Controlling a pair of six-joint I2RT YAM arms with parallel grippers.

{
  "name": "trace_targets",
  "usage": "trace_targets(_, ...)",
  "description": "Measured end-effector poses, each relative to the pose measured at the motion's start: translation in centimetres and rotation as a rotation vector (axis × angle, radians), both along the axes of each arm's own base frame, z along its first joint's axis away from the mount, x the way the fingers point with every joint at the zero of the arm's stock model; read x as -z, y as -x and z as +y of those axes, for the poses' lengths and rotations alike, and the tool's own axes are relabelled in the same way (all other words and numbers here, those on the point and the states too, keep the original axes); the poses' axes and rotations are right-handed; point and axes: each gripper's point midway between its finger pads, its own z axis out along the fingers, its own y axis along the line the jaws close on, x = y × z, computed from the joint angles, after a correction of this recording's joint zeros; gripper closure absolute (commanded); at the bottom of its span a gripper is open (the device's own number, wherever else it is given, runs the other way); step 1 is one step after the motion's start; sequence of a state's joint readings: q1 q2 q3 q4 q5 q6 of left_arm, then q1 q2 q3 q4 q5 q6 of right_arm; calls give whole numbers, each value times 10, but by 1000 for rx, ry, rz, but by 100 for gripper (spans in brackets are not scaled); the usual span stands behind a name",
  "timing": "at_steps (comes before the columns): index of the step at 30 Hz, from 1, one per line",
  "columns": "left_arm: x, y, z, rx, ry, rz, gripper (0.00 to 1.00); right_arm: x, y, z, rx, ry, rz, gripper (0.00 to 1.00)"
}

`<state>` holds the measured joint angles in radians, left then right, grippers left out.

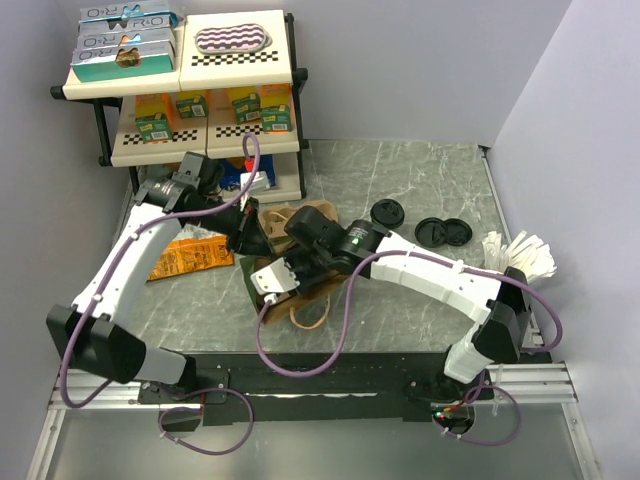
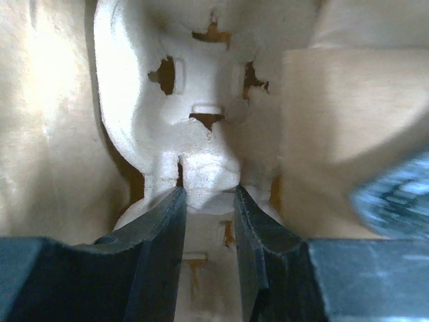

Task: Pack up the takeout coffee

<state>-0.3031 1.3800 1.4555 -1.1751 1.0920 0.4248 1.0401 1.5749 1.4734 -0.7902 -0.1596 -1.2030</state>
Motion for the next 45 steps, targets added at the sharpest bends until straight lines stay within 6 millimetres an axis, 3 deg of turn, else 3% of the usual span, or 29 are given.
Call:
trace_targets(8, 7, -9, 6, -20, 34, 120, 99, -8, 5, 1, -25, -2, 82, 100)
trace_targets(16, 8, -41, 16, -76, 114, 271, 99, -13, -5, 7, -31, -6, 99, 100)
trace_targets(30, -14, -27, 5, -38, 242, 416, 99, -42, 11, -3, -20, 5, 160, 100)
trace_targets(32, -12, -25, 2, -34, 244, 450, 95, -41, 13, -5, -20, 12, 173, 100)
trace_targets(33, -10, -25, 0, -36, 241, 471, 86, -40, 15, -6, -20, 17, 180, 100)
trace_targets(35, -6, -25, 0, -42, 237, 500, 80, -37, 16, -8, -19, 26, 187, 100)
trace_targets(39, -5, -35, 0, -42, 231, 478, 61, -30, 16, -7, -20, 31, 193, 100)
trace_targets(45, -6, -55, 8, -74, 179, 351, 52, -29, 13, 1, -28, 11, 190, 100)
